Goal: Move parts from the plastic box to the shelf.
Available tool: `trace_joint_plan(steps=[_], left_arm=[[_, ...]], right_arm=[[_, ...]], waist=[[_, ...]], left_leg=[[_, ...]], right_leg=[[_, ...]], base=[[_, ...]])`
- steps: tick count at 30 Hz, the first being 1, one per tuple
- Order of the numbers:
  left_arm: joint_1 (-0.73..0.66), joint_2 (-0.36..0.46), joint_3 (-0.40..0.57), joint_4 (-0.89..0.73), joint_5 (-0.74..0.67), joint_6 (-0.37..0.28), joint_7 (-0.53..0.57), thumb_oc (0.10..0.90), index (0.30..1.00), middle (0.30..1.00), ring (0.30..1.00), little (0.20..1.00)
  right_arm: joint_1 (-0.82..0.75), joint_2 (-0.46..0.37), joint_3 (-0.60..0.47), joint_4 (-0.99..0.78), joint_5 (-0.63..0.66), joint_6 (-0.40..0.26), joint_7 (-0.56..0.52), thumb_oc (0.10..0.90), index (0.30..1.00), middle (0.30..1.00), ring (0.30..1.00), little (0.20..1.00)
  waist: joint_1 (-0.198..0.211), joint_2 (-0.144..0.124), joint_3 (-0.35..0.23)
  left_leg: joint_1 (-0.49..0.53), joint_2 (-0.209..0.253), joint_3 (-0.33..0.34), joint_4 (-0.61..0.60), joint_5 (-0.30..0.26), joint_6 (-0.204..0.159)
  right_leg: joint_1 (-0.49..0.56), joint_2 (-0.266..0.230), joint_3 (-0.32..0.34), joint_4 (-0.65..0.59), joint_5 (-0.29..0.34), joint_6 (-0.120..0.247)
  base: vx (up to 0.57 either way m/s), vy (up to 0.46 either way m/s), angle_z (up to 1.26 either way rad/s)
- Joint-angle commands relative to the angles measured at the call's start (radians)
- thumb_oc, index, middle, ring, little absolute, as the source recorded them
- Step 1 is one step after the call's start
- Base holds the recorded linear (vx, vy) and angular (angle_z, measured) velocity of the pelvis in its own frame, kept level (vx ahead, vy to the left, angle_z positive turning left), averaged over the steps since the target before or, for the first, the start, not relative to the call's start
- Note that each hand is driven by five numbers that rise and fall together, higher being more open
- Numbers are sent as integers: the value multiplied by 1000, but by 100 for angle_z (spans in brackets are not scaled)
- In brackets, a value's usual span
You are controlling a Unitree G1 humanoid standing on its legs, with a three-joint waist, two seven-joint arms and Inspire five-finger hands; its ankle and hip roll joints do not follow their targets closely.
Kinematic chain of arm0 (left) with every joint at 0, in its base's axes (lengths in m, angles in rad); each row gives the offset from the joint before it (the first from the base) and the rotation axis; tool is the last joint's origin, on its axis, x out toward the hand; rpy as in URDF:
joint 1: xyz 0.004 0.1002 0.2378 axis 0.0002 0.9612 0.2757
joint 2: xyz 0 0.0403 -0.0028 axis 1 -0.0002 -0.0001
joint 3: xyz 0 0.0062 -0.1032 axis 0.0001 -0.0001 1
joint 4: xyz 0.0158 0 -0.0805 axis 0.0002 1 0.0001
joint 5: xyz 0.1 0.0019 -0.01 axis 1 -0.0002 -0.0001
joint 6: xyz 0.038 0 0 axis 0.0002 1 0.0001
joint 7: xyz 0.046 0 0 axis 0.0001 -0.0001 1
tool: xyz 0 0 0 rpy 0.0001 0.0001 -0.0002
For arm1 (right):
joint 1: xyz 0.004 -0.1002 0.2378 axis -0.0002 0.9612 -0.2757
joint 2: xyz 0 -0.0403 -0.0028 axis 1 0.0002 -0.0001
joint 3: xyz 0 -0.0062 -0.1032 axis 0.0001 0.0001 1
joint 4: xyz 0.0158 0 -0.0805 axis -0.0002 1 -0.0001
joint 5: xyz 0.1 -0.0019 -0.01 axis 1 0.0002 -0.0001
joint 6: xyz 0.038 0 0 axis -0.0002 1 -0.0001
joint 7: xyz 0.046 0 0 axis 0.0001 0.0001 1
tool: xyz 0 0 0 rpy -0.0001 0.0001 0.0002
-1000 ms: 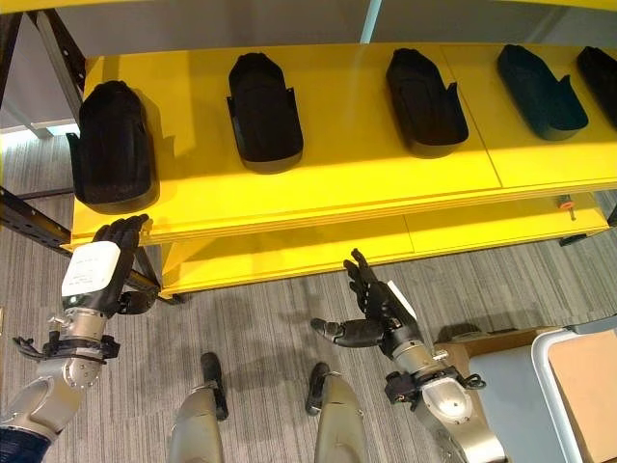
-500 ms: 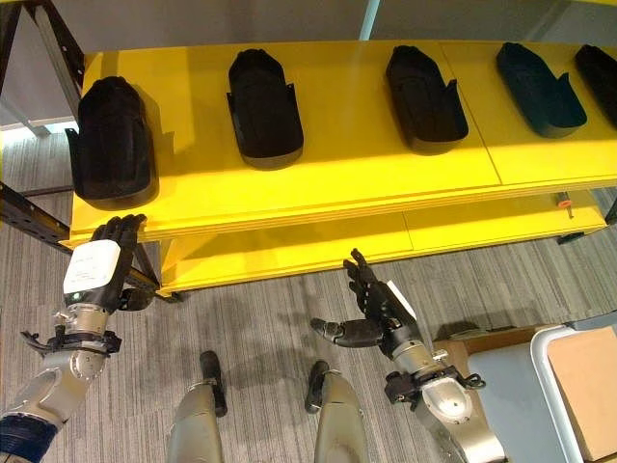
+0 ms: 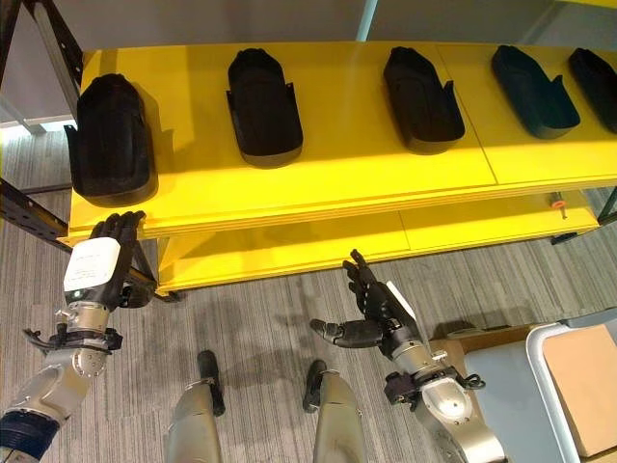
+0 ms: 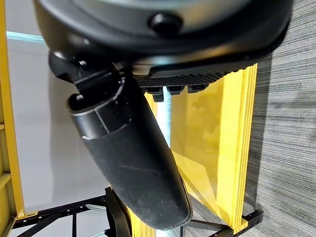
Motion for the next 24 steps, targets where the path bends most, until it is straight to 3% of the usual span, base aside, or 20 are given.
trace_joint_plan(steps=[1, 24], left_arm=[[-75, 36, -15, 53, -15, 12, 9, 900, 1000, 1000, 1000, 1000], [-55, 81, 38, -45, -1, 7, 10, 900, 1000, 1000, 1000, 1000]], right_arm=[[-55, -27, -19, -61, 11, -109, 1, 900, 1000, 1000, 1000, 1000], [-45, -25, -28, -62, 12, -103, 5, 900, 1000, 1000, 1000, 1000]], waist=[[-45, -1, -69], [-41, 6, -68]], left_leg=[[28, 52, -40, 64, -61, -12], [27, 49, -42, 76, -70, -11]], right_leg=[[-18, -33, 104, -176, 261, 96], [-26, -36, 112, -159, 252, 95]], base=[[0, 0, 0], [0, 0, 0]])
